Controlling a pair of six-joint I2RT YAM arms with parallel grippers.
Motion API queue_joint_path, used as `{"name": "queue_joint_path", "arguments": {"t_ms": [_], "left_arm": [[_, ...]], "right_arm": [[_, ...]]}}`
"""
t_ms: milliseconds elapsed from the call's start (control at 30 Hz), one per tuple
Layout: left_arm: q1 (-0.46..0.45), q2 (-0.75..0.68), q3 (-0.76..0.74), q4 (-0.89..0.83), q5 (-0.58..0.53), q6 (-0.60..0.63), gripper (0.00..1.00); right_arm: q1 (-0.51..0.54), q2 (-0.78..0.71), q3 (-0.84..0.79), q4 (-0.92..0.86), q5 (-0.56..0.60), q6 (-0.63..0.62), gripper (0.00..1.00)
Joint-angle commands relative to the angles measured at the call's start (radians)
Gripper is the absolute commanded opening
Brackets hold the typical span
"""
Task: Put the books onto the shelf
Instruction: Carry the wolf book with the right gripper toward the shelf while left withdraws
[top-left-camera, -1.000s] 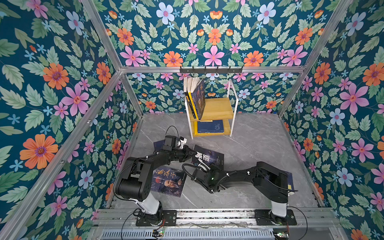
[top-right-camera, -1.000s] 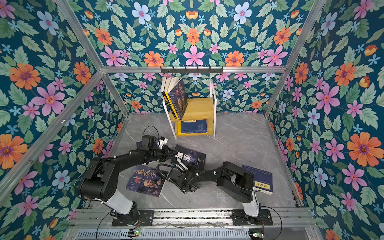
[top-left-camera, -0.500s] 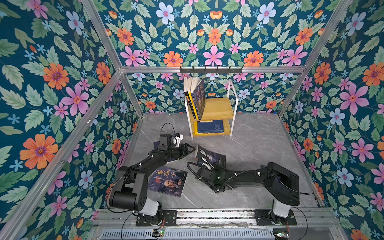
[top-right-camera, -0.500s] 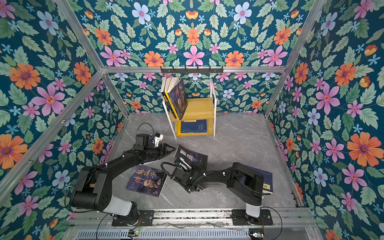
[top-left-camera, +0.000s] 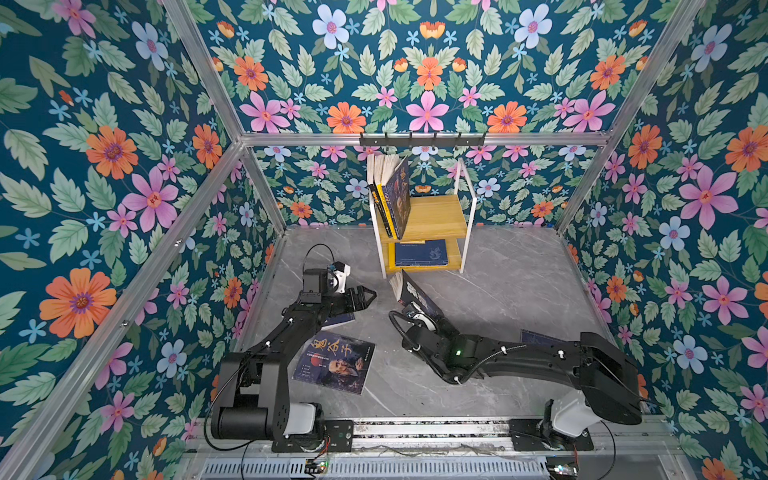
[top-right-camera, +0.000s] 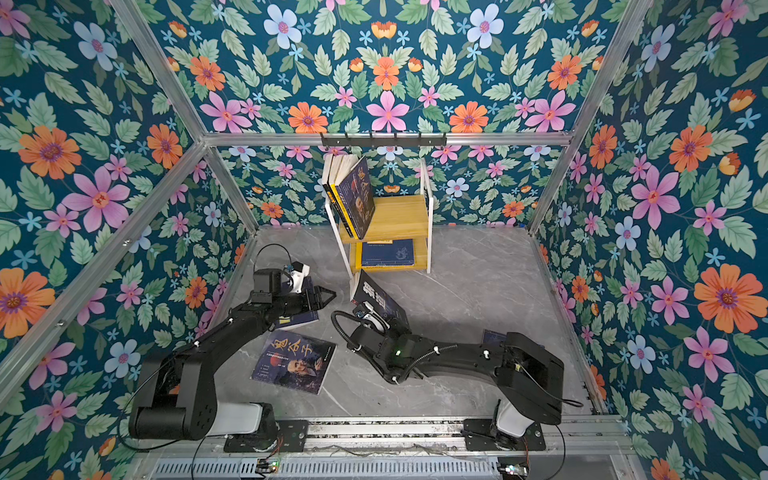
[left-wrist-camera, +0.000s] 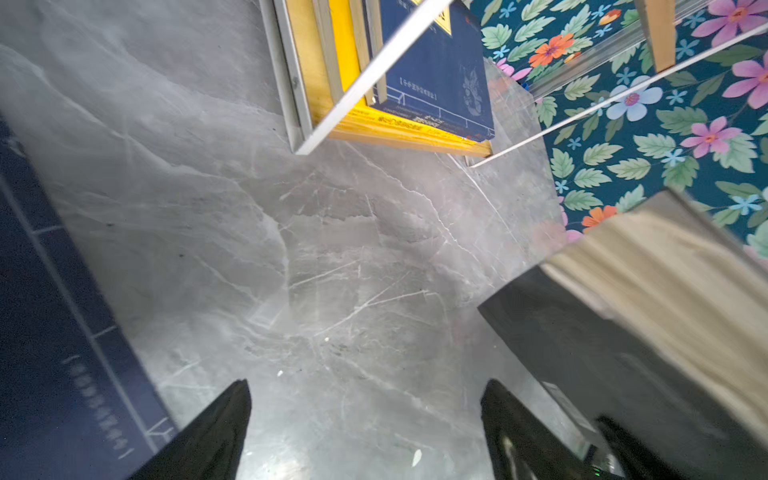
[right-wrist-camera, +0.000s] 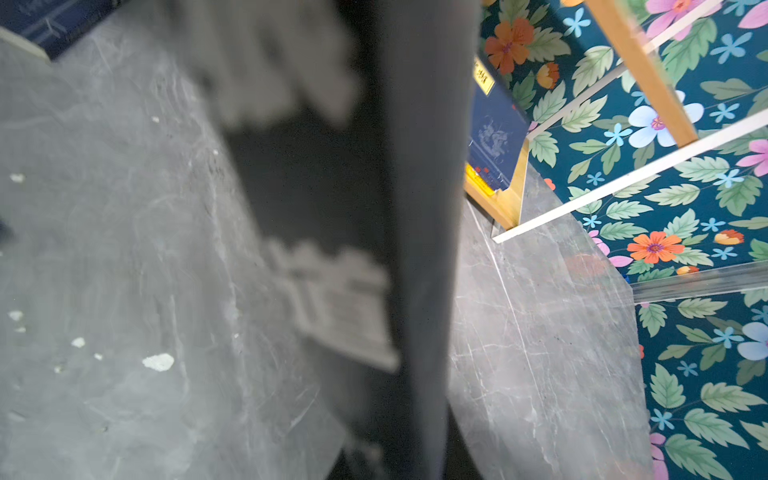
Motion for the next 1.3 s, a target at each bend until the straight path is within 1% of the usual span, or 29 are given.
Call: {"name": "queue_joint_path", "arguments": {"t_ms": [0, 133, 300, 400, 567, 733, 800, 933, 1067, 1267], "left_arm": [[0.027, -0.028, -0.009, -0.010, -0.045, 0.087, 0.93], [0.078, -0.070, -0.027, -0.011, -0.052, 0.114, 0.99], [0.142, -0.114, -0.024, -0.038, -0.067, 0.147, 1.00], [0.175, -0.142, -0.024, -0.050, -0.072, 0.161, 1.00], [0.213, -0.163, -0.022, -0.060, -0.061, 0.165, 1.00], [0.232, -0.165, -0.009, -0.061, -0.072, 0.161, 1.00], [0.236, -0.168, -0.002, -0.063, -0.079, 0.161, 1.00], [0.242, -0.175, 0.009, -0.082, -0.077, 0.166, 1.00], [0.244, -0.164, 0.016, -0.082, -0.072, 0.165, 1.00], [0.244, -0.159, 0.024, -0.076, -0.058, 0.143, 1.00]], "right_arm": [[-0.009, -0.055, -0.008, 0.052, 0.000, 0.019, 0.00], [-0.026, -0.123, -0.001, 0.065, -0.026, 0.011, 0.00], [-0.058, -0.223, 0.016, 0.099, -0.080, -0.011, 0.00], [-0.087, -0.284, 0.029, 0.101, -0.134, -0.005, 0.00], [-0.160, -0.379, 0.042, 0.105, -0.223, 0.050, 0.00], [-0.253, -0.425, 0.041, 0.164, -0.332, 0.076, 0.00], [-0.291, -0.429, 0.051, 0.178, -0.364, 0.093, 0.00], [-0.336, -0.403, 0.097, 0.227, -0.420, 0.076, 0.00], [-0.369, -0.323, 0.175, 0.293, -0.442, 0.030, 0.00], [-0.446, -0.173, 0.294, 0.402, -0.473, 0.047, 0.00]]}}
